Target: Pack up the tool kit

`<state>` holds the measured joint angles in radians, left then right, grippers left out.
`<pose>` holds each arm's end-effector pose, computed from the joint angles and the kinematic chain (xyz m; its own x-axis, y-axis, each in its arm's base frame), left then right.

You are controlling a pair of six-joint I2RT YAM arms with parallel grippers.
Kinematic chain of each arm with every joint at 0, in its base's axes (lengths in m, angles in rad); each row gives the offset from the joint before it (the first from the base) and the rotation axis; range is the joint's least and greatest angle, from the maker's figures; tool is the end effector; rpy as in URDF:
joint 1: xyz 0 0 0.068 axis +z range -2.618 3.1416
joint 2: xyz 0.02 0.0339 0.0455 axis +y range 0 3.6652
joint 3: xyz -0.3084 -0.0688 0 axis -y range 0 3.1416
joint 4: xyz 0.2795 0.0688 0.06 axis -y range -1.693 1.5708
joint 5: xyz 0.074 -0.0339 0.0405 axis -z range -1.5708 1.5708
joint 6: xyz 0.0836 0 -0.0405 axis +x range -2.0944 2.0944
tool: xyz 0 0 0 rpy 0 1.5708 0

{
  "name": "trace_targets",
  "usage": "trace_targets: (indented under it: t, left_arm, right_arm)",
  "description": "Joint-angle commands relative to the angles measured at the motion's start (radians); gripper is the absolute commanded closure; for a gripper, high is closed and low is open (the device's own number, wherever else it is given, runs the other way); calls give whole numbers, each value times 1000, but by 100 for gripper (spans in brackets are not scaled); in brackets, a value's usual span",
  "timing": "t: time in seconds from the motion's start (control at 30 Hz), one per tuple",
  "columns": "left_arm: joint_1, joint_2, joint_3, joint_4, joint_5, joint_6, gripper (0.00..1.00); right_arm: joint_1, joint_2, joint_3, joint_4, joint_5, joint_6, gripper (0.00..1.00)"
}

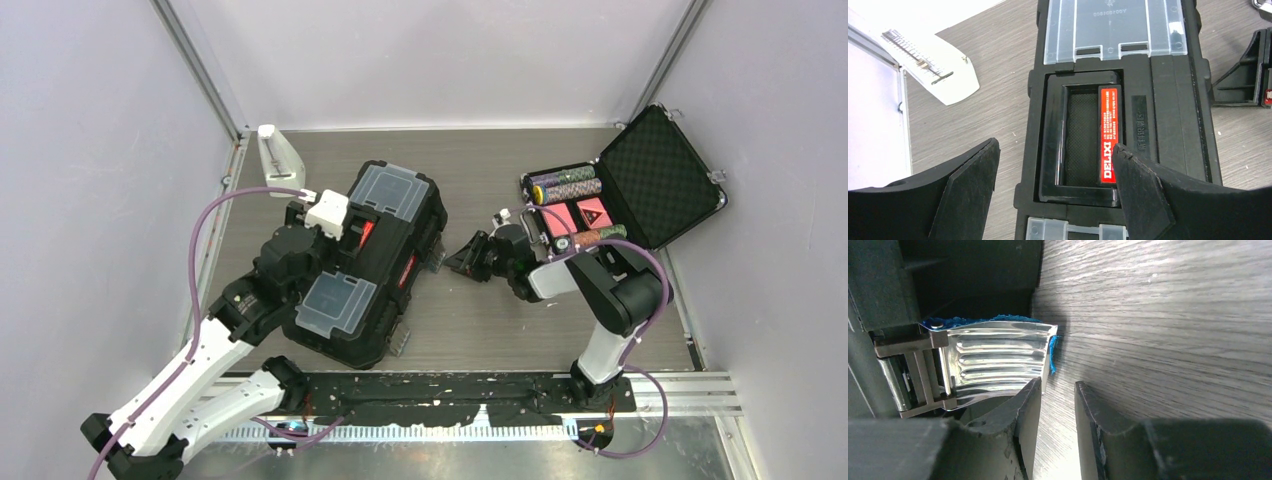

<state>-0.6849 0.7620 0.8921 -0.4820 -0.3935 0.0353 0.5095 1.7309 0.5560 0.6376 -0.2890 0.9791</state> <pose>0.1815 -0.1069 0.3700 -0.2560 0.2512 -0.9335 0.3147 0.9347 0.1652 0.3068 0.1987 0.1043 -0.8147 0.4562 -0.3581 -0.0091 0.6073 0.7944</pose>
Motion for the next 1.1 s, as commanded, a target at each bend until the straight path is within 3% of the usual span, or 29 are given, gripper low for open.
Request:
trace_targets:
  t: [0.0, 0.23, 0.67, 1.07]
  left_arm:
    - [3, -12, -4, 68, -46, 17, 17]
    - [4, -2, -5, 65, -56, 22, 18]
    - [4, 17, -9, 66, -62, 27, 18]
    - [0, 15, 1, 67, 3, 18, 19]
  right_arm:
    - [11, 39, 37, 52, 13, 46, 64]
    - [11, 124, 42, 174, -29, 110, 64]
    - [9, 190, 41, 244, -49, 130, 71]
    - [-3, 119, 0, 278, -71, 126, 94]
